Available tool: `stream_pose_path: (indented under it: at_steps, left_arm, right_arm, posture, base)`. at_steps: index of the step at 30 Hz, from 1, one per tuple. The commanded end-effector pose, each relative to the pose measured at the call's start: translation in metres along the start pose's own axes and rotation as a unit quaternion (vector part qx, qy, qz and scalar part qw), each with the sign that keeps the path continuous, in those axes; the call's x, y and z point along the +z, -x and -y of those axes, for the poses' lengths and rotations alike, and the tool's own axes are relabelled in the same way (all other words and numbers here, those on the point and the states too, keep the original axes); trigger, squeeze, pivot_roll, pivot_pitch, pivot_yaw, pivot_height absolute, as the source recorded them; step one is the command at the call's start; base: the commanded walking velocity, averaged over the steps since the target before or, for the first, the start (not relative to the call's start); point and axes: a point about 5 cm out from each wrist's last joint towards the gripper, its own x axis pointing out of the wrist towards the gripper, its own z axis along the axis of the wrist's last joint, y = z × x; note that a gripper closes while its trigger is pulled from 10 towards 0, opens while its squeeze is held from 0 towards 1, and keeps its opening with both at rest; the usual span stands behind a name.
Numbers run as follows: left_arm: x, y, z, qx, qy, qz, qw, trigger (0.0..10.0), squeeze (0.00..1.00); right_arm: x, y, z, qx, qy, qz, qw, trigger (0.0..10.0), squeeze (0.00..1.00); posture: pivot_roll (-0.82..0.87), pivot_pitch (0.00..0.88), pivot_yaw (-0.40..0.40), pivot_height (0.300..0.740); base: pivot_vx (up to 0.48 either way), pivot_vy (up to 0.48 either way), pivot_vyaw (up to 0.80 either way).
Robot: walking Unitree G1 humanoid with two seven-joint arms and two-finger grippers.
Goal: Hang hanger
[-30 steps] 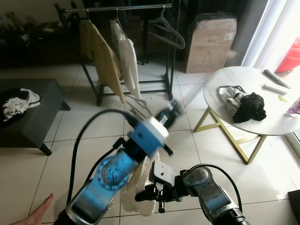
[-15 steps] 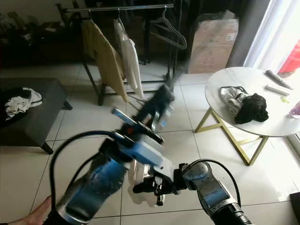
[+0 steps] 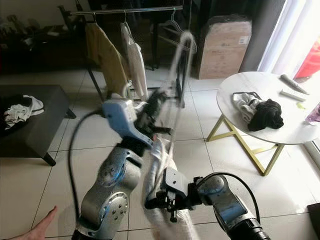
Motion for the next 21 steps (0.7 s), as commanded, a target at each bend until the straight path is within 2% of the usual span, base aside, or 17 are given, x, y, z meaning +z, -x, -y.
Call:
stream_pose_path:
  at_steps: [1,3,4,5,8,10,11,12,13,15,17,18,19,20,21]
  left_arm:
    - [0.023,-0.004,0.010,-0.051,-0.084,0.067,0.993,10.0,0.00]
    - [0.029,-0.006,0.014,-0.079,-0.183,0.080,0.977,10.0,0.00]
    - [0.029,-0.006,0.014,-0.079,-0.183,0.080,0.977,10.0,0.00]
    - [0.029,-0.006,0.016,-0.094,-0.253,0.090,0.959,10.0,0.00]
    - [0.024,-0.004,0.015,-0.094,-0.326,0.094,0.936,10.0,0.00]
    - [0.019,-0.002,0.021,-0.134,-0.382,0.104,0.908,10.0,0.00]
    - [0.018,-0.001,0.023,-0.147,-0.401,0.109,0.898,10.0,0.00]
    - [0.018,0.000,0.023,-0.149,-0.403,0.117,0.895,10.0,0.00]
    - [0.019,0.000,0.023,-0.144,-0.396,0.120,0.899,10.0,0.00]
    - [0.025,0.000,0.018,-0.112,-0.406,0.136,0.897,10.0,0.00]
    - [0.033,-0.005,0.004,-0.027,-0.346,0.131,0.929,10.0,0.00]
    - [0.038,-0.007,-0.005,0.026,-0.300,0.129,0.945,10.0,0.00]
    - [0.041,-0.008,-0.010,0.053,-0.225,0.122,0.965,10.0,0.00]
    - [0.042,-0.009,-0.013,0.070,-0.166,0.114,0.977,10.0,0.00]
    - [0.040,-0.011,-0.017,0.083,-0.078,0.093,0.989,10.0,0.00]
  right_arm:
    - [0.001,-0.005,-0.004,0.012,0.005,0.002,1.000,0.0,0.00]
    - [-0.002,-0.005,-0.004,0.012,0.004,-0.004,1.000,0.0,0.00]
    - [-0.002,-0.005,-0.004,0.012,0.004,-0.004,1.000,0.0,0.00]
    - [-0.002,-0.005,-0.004,0.010,0.003,-0.004,1.000,0.0,0.00]
    - [-0.002,-0.005,-0.004,0.009,0.004,-0.004,1.000,0.0,0.00]
    - [-0.001,-0.005,-0.003,0.008,0.005,-0.004,1.000,0.0,0.00]
    - [-0.001,-0.005,-0.003,0.007,0.005,-0.004,1.000,0.0,0.00]
    - [-0.001,-0.005,-0.002,0.006,0.006,-0.004,1.000,0.0,0.00]
    - [-0.001,-0.004,-0.002,0.005,0.006,-0.004,1.000,0.0,0.00]
    - [-0.001,-0.004,-0.002,0.003,0.007,-0.004,1.000,0.0,0.00]
    - [-0.002,-0.003,-0.001,-0.001,0.007,-0.005,1.000,0.0,0.00]
    - [-0.002,-0.004,-0.001,0.001,0.006,-0.005,1.000,0.0,0.00]
    - [-0.001,-0.004,-0.001,0.001,0.006,-0.004,1.000,0.0,0.00]
    - [-0.001,-0.004,-0.001,0.002,0.006,-0.004,1.000,0.0,0.00]
    - [-0.002,-0.004,-0.001,0.002,0.006,-0.004,1.000,0.0,0.00]
  posture:
    - [-0.01,0.189,0.005,0.740]
    - [0.00,0.189,0.005,0.740]
    - [0.00,0.189,0.005,0.740]
    - [-0.01,0.189,0.005,0.740]
    - [-0.01,0.188,0.004,0.740]
    - [-0.01,0.189,0.004,0.740]
    - [-0.01,0.188,0.005,0.740]
    - [-0.01,0.190,0.004,0.740]
    - [-0.01,0.190,0.004,0.740]
    - [-0.01,0.189,0.005,0.740]
    - [-0.01,0.188,0.005,0.740]
    - [-0.01,0.188,0.005,0.740]
    - [-0.01,0.189,0.004,0.740]
    - [-0.01,0.189,0.003,0.740]
    - [-0.01,0.188,0.004,0.740]
  base:
    - [0.000,0.000,0.00]
    - [0.000,0.000,0.00]
    - [0.000,0.000,0.00]
    - [0.000,0.000,0.00]
    - [0.000,0.000,0.00]
    - [0.000,0.000,0.00]
    - [0.000,0.000,0.00]
    - [0.000,0.000,0.00]
    - [0.000,0.000,0.00]
    - [0.000,0.000,0.00]
    - [0.000,0.000,0.00]
    - [0.000,0.000,0.00]
    - [0.000,0.000,0.00]
    - [0.000,0.000,0.00]
    - [0.000,0.000,0.00]
